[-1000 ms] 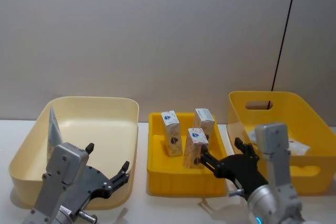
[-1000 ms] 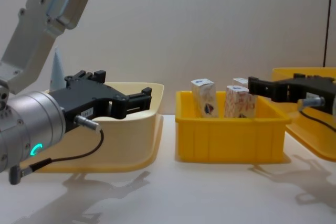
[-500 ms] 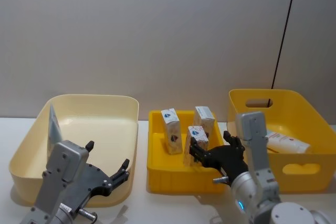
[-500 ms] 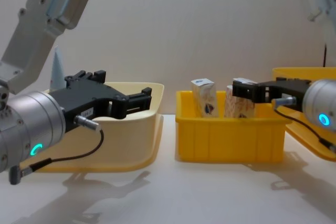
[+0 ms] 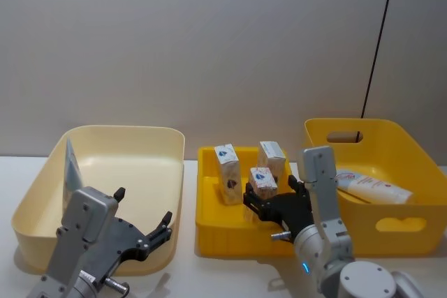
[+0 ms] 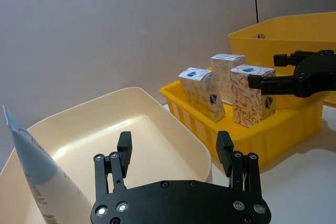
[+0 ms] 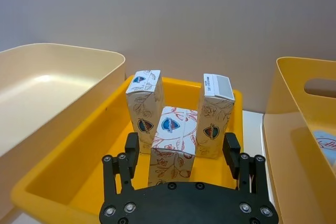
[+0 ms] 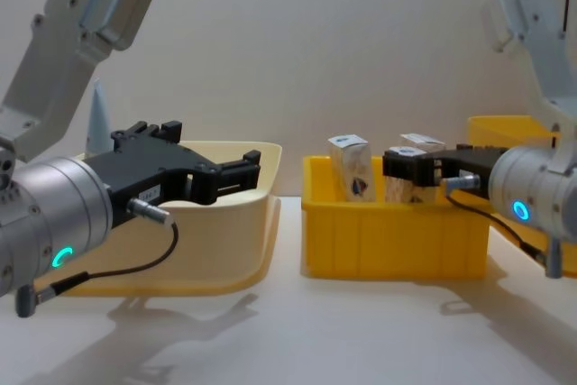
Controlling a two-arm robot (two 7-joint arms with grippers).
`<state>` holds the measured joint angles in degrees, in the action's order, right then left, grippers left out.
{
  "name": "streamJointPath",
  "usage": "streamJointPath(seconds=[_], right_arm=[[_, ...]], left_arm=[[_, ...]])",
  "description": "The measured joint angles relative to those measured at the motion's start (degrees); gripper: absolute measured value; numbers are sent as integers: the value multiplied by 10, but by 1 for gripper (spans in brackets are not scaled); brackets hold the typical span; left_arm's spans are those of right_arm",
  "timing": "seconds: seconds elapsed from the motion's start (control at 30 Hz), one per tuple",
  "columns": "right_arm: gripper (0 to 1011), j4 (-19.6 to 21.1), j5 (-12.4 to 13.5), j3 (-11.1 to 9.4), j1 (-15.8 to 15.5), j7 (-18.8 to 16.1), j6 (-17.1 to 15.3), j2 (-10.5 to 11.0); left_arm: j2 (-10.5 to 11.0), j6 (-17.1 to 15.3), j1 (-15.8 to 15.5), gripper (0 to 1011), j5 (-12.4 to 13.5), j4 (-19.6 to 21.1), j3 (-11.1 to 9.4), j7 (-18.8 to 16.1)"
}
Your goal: Bimanual collaborative sorting of washing and personal care products
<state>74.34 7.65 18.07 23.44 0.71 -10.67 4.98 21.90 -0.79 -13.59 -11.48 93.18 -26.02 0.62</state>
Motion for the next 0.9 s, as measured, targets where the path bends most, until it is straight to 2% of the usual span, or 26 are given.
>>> streamJointPath(seconds=[0.13, 0.3, 0.33, 0.43, 0.47, 0.63, 0.9], right_arm=[[941, -6, -2, 0, 3, 2, 0, -3], [810, -14, -5, 1, 8, 4, 0, -7], [753, -16, -5, 1, 9, 5, 0, -8], [699, -18, -6, 1, 10, 5, -1, -9], [643, -20, -6, 1, 10, 5, -1, -9], [485, -23, -7, 2, 12, 6, -1, -11], [460, -25, -8, 2, 13, 7, -1, -12]], left_arm=[[0, 0, 0, 1000, 0, 0, 0, 0], [0, 0, 0, 1000, 0, 0, 0, 0], [0, 0, 0, 1000, 0, 0, 0, 0], [0, 0, 0, 1000, 0, 0, 0, 0], [0, 0, 0, 1000, 0, 0, 0, 0], [0, 0, 0, 1000, 0, 0, 0, 0], [0, 0, 0, 1000, 0, 0, 0, 0]])
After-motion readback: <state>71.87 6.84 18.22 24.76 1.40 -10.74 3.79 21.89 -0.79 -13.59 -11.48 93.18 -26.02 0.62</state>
